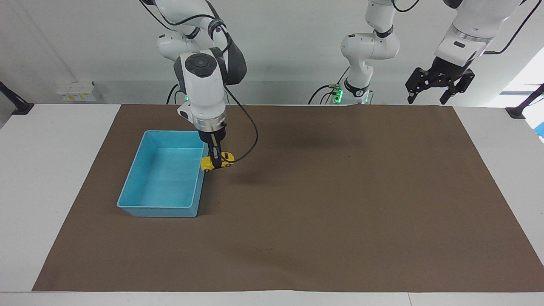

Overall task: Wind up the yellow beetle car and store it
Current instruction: 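Lift the car with the right gripper over the blue box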

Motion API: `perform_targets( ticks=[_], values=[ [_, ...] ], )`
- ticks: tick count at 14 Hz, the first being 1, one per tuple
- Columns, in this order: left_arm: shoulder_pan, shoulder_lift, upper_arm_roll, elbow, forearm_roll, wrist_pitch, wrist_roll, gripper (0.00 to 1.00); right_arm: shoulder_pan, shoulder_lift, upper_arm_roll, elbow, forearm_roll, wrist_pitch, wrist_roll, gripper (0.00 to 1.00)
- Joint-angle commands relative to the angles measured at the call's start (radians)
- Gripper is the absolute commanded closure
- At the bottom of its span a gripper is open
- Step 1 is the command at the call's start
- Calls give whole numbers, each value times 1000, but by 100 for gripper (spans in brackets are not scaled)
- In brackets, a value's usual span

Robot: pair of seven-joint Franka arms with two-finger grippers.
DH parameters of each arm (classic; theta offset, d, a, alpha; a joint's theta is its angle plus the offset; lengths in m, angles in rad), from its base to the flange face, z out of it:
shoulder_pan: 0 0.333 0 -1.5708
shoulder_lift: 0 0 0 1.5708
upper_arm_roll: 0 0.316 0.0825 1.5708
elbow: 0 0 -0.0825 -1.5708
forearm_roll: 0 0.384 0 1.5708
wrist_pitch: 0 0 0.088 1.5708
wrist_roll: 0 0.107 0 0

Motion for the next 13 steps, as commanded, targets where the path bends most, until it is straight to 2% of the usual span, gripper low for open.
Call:
perform_targets(
  ticks=[1,8,13],
  values=[
    [17,-7,-11,-1,8,-13,14,0,-42,-34,4,-14,34,-24,-123,100],
    [17,-7,-11,-1,8,-13,14,0,-146,-51,4,-32,59,-76,-609,100],
    [17,-7,-11,-1,8,-13,14,0,-236,-106,2,-139,91,-33,-968,100]
  ],
)
